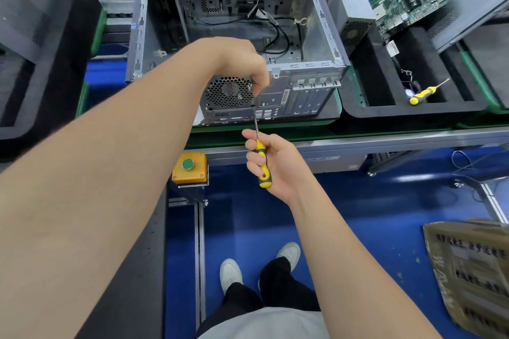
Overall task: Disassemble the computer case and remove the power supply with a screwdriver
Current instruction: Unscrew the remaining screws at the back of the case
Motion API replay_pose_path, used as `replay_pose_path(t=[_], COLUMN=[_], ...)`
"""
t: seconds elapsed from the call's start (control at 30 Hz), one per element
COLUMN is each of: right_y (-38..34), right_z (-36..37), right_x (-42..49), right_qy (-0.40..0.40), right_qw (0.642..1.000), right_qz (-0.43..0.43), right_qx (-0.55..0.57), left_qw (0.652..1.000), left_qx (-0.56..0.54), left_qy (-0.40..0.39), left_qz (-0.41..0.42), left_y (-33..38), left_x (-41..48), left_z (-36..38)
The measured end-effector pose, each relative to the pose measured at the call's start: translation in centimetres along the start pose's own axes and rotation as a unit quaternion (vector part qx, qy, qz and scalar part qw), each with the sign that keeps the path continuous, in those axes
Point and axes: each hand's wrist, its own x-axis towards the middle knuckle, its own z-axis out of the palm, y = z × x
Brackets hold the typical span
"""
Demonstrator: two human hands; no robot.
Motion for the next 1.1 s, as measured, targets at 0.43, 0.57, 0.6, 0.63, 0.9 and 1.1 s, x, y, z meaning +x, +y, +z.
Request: replay_pose_path(t=[0.43, 0.57, 0.6, 0.63, 0.9, 1.1], right_y=[0.7, 0.0, 0.0, 0.3, 0.8, -0.6], right_z=[-0.2, 0.4, 0.8, 1.1, 1.6, -0.2], right_x=[0.8, 0.7, 0.6, 0.7, 0.9, 0.1], right_qy=[-0.034, 0.147, 0.201, 0.246, 0.301, 0.087], right_qw=[0.994, 0.921, 0.843, 0.759, 0.802, 0.986], right_qz=[0.006, -0.150, -0.194, -0.224, -0.185, -0.019], right_qx=[0.101, -0.328, -0.459, -0.560, -0.482, -0.142], left_qw=[0.996, 0.997, 0.997, 0.997, 0.998, 0.998], left_qx=[0.067, 0.062, 0.061, 0.059, 0.009, 0.006], left_qy=[-0.010, -0.009, -0.012, -0.014, -0.010, -0.022], left_qz=[-0.053, -0.044, -0.042, -0.042, -0.053, -0.050], left_y=[1.3, 1.2, 1.2, 1.2, 0.7, 1.1], left_x=[-0.3, -0.1, -0.1, -0.1, -0.1, -0.4], left_z=[-0.4, -0.3, -0.3, -0.4, 0.4, 0.4])
